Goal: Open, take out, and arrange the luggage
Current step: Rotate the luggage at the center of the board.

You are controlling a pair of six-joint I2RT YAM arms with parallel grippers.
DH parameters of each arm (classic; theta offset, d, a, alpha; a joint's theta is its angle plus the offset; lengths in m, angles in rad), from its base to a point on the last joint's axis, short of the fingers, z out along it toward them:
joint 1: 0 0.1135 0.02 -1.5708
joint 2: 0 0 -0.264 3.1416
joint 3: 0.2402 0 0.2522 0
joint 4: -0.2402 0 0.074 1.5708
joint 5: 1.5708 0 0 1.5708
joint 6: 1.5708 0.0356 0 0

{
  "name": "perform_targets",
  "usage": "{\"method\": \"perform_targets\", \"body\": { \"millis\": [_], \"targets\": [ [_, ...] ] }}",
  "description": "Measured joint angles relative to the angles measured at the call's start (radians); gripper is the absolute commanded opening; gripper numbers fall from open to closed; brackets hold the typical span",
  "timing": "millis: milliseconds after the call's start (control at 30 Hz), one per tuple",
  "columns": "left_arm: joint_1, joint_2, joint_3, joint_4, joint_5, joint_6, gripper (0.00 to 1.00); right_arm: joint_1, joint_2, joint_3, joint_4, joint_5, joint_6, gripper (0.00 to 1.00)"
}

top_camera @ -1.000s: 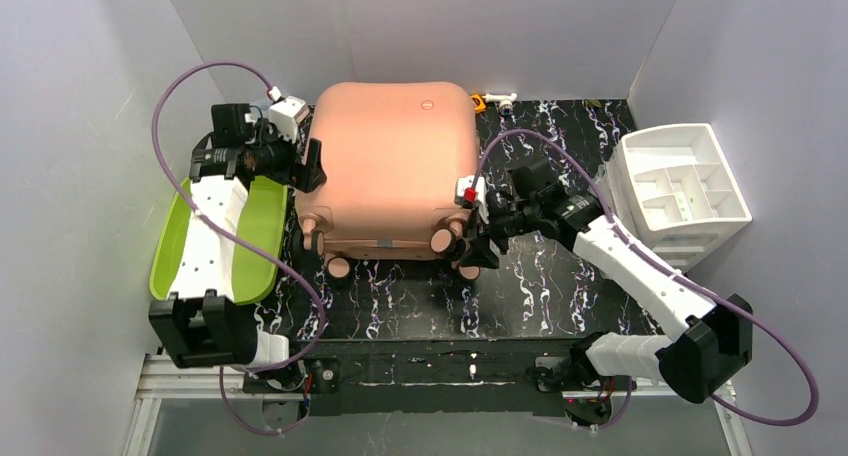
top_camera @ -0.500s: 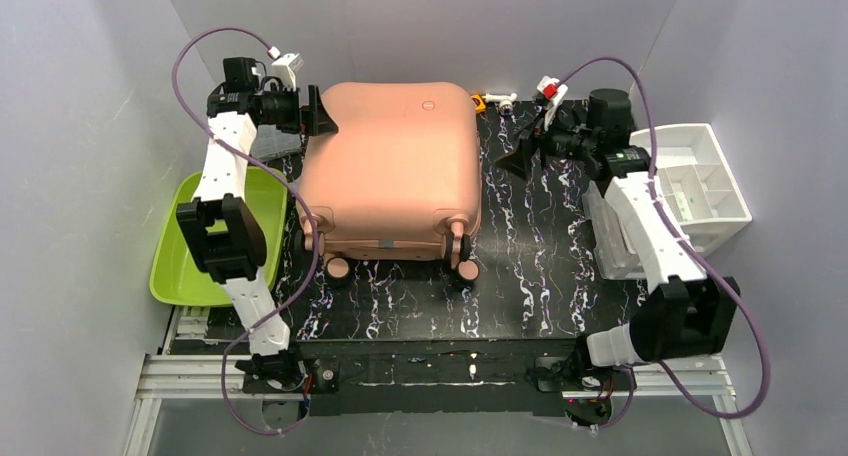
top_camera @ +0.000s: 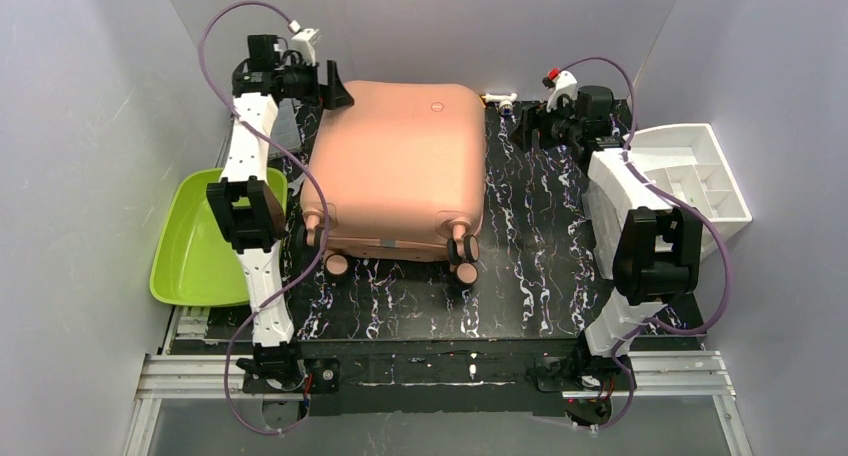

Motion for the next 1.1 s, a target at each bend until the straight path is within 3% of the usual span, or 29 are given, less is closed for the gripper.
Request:
{"method": "perform_targets", "body": {
  "millis": [200,400,500,667,833,967,1100],
  "targets": [
    [-0.151,0.006,0.042,0.071,-0.061,0.050,0.93,-0.027,-0.007,0.039,0.043,0.123,-0.010,0.90],
    [-0.395,0.051,0.111,0.042,0.101,0.021,0.93,-0.065,-0.031,0.045,0.043,0.185,-0.031,0.90],
    [-0.450,0.055,0.118,0.036,0.140,0.021,0.94,-0.068,-0.050,0.044,0.044,0.206,-0.033,0.90],
    [-0.387,-0.039,0.002,0.008,0.153,0.012,0.95,-0.067,-0.085,0.042,0.058,0.203,-0.030,0.90],
    [-0.213,-0.315,-0.298,-0.036,0.082,0.018,0.98,-0.066,-0.068,0.049,0.109,0.153,0.048,0.89],
    [-0.094,-0.618,-0.556,-0.014,0.000,0.050,0.98,-0.066,0.041,0.117,0.204,0.061,0.195,0.86],
    [-0.080,-0.734,-0.618,0.030,-0.032,0.038,0.98,-0.066,0.198,0.199,0.305,-0.033,0.364,0.83]
  ]
}}
